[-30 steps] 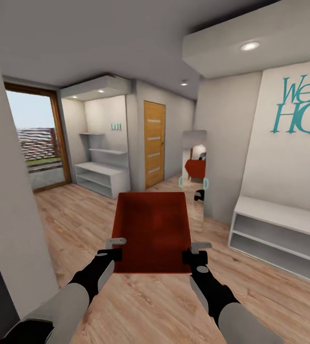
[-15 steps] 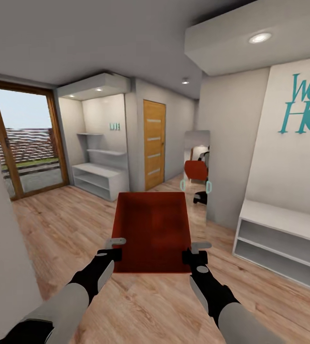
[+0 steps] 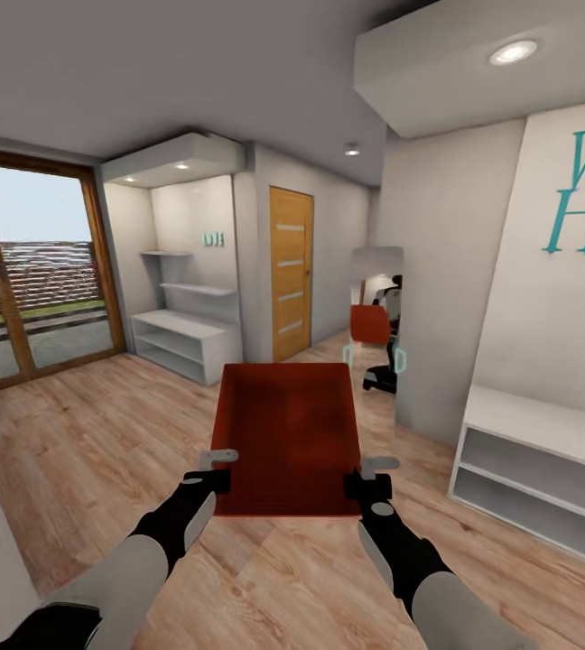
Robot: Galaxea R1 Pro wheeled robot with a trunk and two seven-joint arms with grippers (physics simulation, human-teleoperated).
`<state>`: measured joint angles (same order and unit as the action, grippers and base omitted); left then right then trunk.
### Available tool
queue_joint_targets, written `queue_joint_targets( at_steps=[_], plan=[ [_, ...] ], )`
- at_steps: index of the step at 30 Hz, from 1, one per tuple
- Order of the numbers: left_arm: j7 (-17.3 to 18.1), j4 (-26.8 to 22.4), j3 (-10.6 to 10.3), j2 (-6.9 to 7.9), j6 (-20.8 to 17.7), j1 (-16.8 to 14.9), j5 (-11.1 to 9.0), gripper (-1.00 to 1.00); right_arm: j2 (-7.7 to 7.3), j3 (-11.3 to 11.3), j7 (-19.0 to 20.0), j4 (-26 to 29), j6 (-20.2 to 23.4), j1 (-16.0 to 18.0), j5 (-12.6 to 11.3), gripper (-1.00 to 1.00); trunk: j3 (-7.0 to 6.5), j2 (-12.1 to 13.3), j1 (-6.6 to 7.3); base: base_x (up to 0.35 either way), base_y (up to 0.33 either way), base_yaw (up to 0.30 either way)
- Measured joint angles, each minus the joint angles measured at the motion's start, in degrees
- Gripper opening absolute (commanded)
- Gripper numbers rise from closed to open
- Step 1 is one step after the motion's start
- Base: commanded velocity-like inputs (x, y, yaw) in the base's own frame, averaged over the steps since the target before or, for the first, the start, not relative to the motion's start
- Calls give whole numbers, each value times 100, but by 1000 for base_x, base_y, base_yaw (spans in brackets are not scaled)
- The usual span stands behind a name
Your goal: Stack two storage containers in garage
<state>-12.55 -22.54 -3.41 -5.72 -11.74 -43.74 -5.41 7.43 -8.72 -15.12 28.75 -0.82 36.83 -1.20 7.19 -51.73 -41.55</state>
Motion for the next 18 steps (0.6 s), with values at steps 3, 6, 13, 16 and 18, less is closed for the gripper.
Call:
queue_joint_targets(
  at_steps=[3,6,13,16,18],
  plan=[
    [-7,0,0,-4,0,0,1,-100,-3,2,4,0,0,0,0,-100,0,0,0,322,0,0],
    [-8,0,0,-5,-1,0,1,-100,-4,1,4,0,0,0,-1,-100,0,0,0,322,0,0],
    [-9,0,2,-6,0,0,2,-100,-4,0,4,0,0,0,-2,-100,0,0,0,322,0,0],
    [-9,0,3,-6,0,0,2,-100,-4,1,5,0,0,0,-1,-100,0,0,0,322,0,0],
    [-9,0,3,-6,0,0,2,-100,-4,1,5,0,0,0,-1,-100,0,0,0,322,0,0]
  ],
)
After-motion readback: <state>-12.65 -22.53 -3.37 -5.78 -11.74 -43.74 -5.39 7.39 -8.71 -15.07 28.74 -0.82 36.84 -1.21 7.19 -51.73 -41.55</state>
